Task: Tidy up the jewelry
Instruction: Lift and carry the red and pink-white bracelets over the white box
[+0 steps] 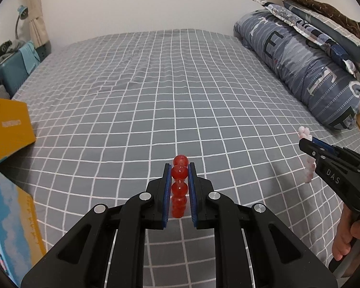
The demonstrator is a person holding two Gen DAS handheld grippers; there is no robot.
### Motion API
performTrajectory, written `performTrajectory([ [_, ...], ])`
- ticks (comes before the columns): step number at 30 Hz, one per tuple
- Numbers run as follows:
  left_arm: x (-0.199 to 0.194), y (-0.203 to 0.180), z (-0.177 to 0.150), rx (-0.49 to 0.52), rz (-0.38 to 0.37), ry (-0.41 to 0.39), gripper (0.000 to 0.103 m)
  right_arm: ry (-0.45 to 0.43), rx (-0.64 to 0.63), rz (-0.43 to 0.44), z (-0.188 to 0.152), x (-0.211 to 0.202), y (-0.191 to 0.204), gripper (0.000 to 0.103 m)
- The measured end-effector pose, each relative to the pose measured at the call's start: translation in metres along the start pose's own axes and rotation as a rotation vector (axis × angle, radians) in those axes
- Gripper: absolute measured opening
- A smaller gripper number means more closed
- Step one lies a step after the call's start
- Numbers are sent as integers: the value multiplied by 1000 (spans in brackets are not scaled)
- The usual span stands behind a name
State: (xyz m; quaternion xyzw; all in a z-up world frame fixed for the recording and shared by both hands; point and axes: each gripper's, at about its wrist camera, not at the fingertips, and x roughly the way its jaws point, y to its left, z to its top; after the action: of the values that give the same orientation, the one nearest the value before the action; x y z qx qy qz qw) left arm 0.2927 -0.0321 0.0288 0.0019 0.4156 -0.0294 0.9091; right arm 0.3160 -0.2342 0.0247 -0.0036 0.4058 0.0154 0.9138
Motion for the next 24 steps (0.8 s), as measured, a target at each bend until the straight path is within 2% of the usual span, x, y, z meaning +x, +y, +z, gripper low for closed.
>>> performTrajectory([
  [13, -48, 16, -14, -18, 11, -29, 13, 9, -7, 28, -36, -33, 15, 19],
  [24, -74, 41, -50, -36, 38, -18, 13, 29, -9, 36, -65, -42, 20, 19],
])
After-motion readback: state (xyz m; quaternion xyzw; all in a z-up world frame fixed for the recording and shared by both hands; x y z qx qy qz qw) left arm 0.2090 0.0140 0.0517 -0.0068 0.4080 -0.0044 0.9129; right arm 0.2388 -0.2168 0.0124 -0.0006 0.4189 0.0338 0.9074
